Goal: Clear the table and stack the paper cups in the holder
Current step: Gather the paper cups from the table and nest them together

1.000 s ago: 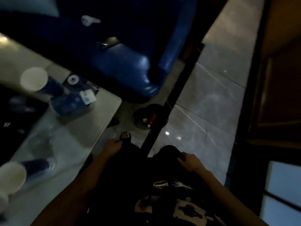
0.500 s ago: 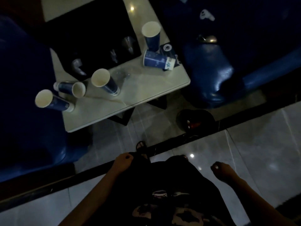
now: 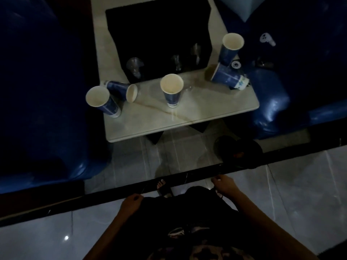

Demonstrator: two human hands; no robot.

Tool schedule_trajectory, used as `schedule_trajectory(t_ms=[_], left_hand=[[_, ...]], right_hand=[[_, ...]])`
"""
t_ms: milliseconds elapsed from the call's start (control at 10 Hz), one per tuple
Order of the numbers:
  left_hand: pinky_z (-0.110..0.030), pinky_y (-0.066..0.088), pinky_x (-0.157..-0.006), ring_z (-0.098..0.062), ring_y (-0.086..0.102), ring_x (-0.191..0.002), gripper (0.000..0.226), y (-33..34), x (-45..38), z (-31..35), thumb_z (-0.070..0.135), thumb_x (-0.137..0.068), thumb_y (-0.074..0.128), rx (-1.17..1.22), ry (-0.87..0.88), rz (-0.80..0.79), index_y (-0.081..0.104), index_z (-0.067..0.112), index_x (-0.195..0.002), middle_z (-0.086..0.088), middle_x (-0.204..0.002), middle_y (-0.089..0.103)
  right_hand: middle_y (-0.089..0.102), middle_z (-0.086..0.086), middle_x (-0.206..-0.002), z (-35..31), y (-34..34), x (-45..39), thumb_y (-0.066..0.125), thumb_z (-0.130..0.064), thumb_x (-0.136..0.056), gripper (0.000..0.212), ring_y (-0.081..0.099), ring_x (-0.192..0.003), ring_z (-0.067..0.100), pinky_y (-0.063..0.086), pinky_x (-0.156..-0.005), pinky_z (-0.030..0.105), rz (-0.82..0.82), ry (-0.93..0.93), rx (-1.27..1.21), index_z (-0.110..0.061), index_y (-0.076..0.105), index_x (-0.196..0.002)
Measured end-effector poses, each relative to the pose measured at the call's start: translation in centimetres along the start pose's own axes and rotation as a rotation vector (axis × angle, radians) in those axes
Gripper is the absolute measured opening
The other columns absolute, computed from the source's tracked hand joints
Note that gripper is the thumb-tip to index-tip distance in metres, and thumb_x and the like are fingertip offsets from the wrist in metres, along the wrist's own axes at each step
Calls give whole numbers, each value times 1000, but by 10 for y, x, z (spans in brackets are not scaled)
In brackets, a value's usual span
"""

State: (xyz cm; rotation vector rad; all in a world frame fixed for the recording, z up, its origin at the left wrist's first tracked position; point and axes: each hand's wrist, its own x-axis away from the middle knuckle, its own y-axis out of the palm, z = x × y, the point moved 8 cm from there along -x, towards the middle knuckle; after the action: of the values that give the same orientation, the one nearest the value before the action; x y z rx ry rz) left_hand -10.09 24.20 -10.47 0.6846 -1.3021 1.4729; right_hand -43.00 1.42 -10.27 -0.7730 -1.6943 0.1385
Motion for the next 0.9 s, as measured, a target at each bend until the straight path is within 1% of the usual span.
schedule_trajectory(t_ms=[100,200,300,400,500,600,700,800,900], left_hand=[[-34,46,-99,-30,62,-114,22,-14,-3,-30,20,-100,52,7,-66,-18,71,8,-97,-10,-108,68],[-32,49,-82,-26,64,-96,33,-23,-15,-55,14,-98,52,27,-131,-71,56,17,-65,-9,-88,67],[-34,50,-83,-21,61,-88,31,-33,-15,-57,16,-97,53,62,-166,-66,57,21,-67,-5,-82,66],[-39,53,-86,-22,61,-85,27,-59,-26,-34,15,-98,52,149,-140,-38,59,19,-72,-6,-82,64],[-32,49,-75,-21,60,-82,25,-70,-27,-18,14,-99,51,206,-134,-64,59,18,-76,-10,-91,65],[-23,44,-60,-14,60,-76,16,-100,-30,2,18,-100,52,354,-132,19,65,9,-101,-12,-101,67],[-22,46,-61,-13,62,-77,19,-116,-28,6,19,-101,50,419,-125,60,66,9,-106,-10,-101,69],[-29,46,-70,-19,65,-83,21,-141,-24,0,20,-101,50,534,-164,133,68,11,-106,-10,-98,71],[-33,44,-76,-28,64,-92,23,-152,-20,-16,19,-101,50,609,-225,169,67,7,-110,-17,-104,71]], right_hand=[[68,19,-126,-25,15,4,51,-31,-103,39,63,-116,32,47,-98,33,-9,6,1,-2,66,-123],[68,16,-126,-36,25,9,50,-30,-103,36,63,-117,30,43,-93,27,-27,33,29,-5,68,-122],[69,16,-124,-24,25,12,53,-31,-102,35,63,-116,30,45,-95,30,0,91,19,-5,68,-121],[71,21,-115,2,19,10,56,-27,-101,35,66,-109,35,50,-96,38,8,230,-39,2,69,-117],[68,21,-125,12,16,5,52,-28,-103,38,62,-119,34,46,-100,36,-17,328,-28,0,66,-125],[57,13,-140,-4,13,-18,41,-35,-107,45,53,-132,24,42,-103,29,-101,239,156,-7,51,-141],[54,11,-144,-31,14,-34,38,-34,-108,45,51,-134,21,40,-105,28,-182,181,97,-10,45,-145],[64,19,-125,-93,12,-59,46,-23,-106,38,65,-107,32,52,-89,39,-182,184,-55,-2,56,-136],[69,20,-106,-128,9,-68,54,-23,-102,35,67,-84,32,52,-68,35,-191,253,-196,3,63,-123]])
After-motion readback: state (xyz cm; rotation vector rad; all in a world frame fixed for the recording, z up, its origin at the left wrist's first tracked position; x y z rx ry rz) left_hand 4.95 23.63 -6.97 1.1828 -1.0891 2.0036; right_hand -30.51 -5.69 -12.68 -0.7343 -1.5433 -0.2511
